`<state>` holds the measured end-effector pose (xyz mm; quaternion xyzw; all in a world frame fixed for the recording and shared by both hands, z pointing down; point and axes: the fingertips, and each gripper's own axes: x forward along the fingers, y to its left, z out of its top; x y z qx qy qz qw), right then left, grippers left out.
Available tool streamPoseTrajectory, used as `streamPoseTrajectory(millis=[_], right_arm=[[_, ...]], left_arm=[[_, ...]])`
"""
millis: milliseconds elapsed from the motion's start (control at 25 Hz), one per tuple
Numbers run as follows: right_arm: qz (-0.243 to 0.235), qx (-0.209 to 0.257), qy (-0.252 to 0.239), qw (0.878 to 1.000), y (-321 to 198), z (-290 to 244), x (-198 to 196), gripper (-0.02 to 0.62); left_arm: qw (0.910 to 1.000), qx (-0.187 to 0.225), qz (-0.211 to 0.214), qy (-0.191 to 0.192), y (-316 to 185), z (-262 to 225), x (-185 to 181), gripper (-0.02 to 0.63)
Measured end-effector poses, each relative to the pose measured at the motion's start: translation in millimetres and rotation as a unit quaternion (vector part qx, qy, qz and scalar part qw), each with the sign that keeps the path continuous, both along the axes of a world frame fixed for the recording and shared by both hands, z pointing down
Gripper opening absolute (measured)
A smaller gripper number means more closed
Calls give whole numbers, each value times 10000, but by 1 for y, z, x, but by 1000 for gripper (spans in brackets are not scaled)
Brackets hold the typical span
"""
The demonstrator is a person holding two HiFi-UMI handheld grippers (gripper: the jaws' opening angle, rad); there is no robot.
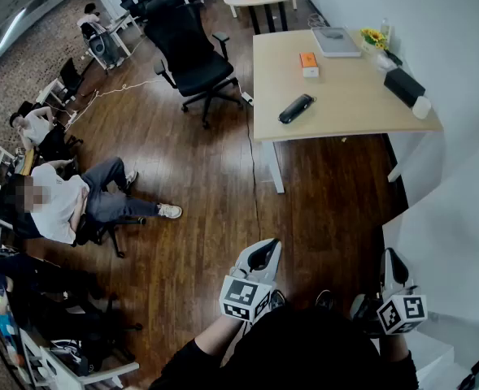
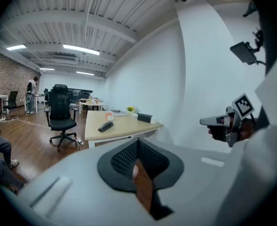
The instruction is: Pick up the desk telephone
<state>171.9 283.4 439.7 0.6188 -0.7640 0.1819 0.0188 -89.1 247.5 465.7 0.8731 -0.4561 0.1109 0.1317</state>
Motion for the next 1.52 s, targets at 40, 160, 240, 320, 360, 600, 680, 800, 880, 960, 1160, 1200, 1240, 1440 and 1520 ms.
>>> streamPoseTrajectory(millis=[40,160,240,320,360,600,680,800,880,960,1160,1200,1240,1440,1520], right_arm=[[-29,31,11,10000,-5,3,1,0],[-91,28,24,10000,-11,11,3,0],[-129,11,11,9999,-11,11,2,0],[-191,59,13,9998,-15,9,-2,0],[-230,78,16,9997,-17,9,-4,0],[-399,98,-1,9992,-20,13,-12,0],[-419,105,12,9991,-20,11,-10,0],[-446,131,18,9989,-19,10,-5,0],[-468,179,47,9987,-22,8,6,0],[-493,230,75,9985,-26,5,22,0],[-521,359,78,9980,-45,3,66,0],[-525,378,71,9979,-51,3,72,0],[-529,391,70,9978,-58,3,77,0],[-514,328,52,9981,-100,14,85,0],[-494,307,72,9983,-126,20,82,0]], left_arm=[[10000,49,-2,-2,-6,1,3,3],[9999,138,-41,3,-12,3,6,3],[9998,180,-111,9,-10,0,3,3],[9995,275,-174,-8,-10,-6,-2,3],[9993,314,-204,-31,-10,-8,-4,3],[9985,359,-400,-127,-5,-6,-15,3],[9982,393,-437,-124,-6,-7,-15,3],[9978,450,-467,-165,-9,-7,-12,3],[9972,495,-526,-178,-15,-9,-5,3],[9962,576,-624,-174,-24,-14,3,22],[9930,855,-776,-240,-50,-36,34,85],[9924,900,-793,-260,-57,-40,39,89],[9920,929,-804,-285,-65,-43,43,89],[9921,877,-767,-457,-111,-40,44,89],[9918,894,-749,-521,-142,-33,39,89]])
